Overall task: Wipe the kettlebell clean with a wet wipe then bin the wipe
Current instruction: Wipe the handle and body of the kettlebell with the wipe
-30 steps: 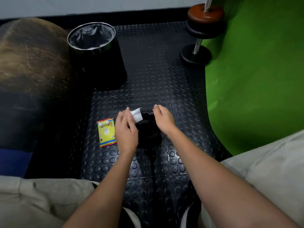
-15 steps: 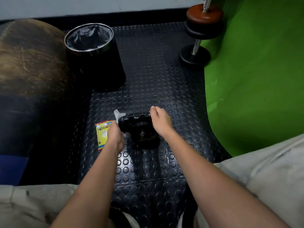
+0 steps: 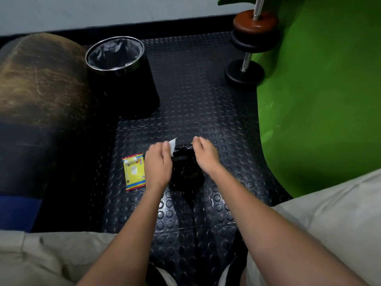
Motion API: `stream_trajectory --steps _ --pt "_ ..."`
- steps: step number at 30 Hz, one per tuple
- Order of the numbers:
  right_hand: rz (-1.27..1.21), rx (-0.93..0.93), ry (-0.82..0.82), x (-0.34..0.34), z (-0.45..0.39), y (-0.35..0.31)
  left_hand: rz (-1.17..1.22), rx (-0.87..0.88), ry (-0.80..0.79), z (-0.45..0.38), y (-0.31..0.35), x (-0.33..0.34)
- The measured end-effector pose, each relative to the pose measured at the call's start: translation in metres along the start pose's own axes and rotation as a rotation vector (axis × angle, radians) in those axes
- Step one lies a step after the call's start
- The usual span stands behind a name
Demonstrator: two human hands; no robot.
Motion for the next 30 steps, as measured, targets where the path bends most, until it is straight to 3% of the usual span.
stream_trajectory --steps 4,7,11,15,20,23,26,30 --pt "0.014 -0.024 -0.025 0.001 -0.002 -0.004 0.189 -0.188 0.087 0.004 -0.004 0.003" --pt "0.044 -0.031 -0.02 0.004 -0.004 -0.006 0.377 -0.456 0.102 0.0 -0.008 0.004" --pt "0.05 -0.031 -0.002 0.007 -0.004 -0.005 0.797 -0.841 0.07 -0.007 -0.018 0.003" --pt "0.055 -0.045 0.01 0.008 -0.004 -0.004 0.967 -0.92 -0.028 -0.006 -0.019 0.001" --pt "0.075 -0.031 0.011 0.008 -0.004 -0.007 0.844 -0.945 -0.082 -0.013 -0.02 -0.005" --pt "0.096 -0.022 0.018 0.008 -0.003 -0.007 0.585 -0.873 -0.07 -0.015 -0.007 -0.011" --pt "0.1 -0.015 0.026 0.008 -0.003 -0.007 0.223 -0.591 -0.088 -0.019 0.0 -0.01" --pt "0.091 -0.012 0.029 0.007 -0.003 -0.004 -0.014 -0.174 -0.091 -0.017 0.012 -0.008"
Point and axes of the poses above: each hand's wrist, its own z-axis away from the middle knuckle, its own x-axis out of the palm, y = z × x, the point moved 1 cm from there along -z, towards the middle knuckle, and after that the axes turned 4 degrees about z, right-handed, at the moved point
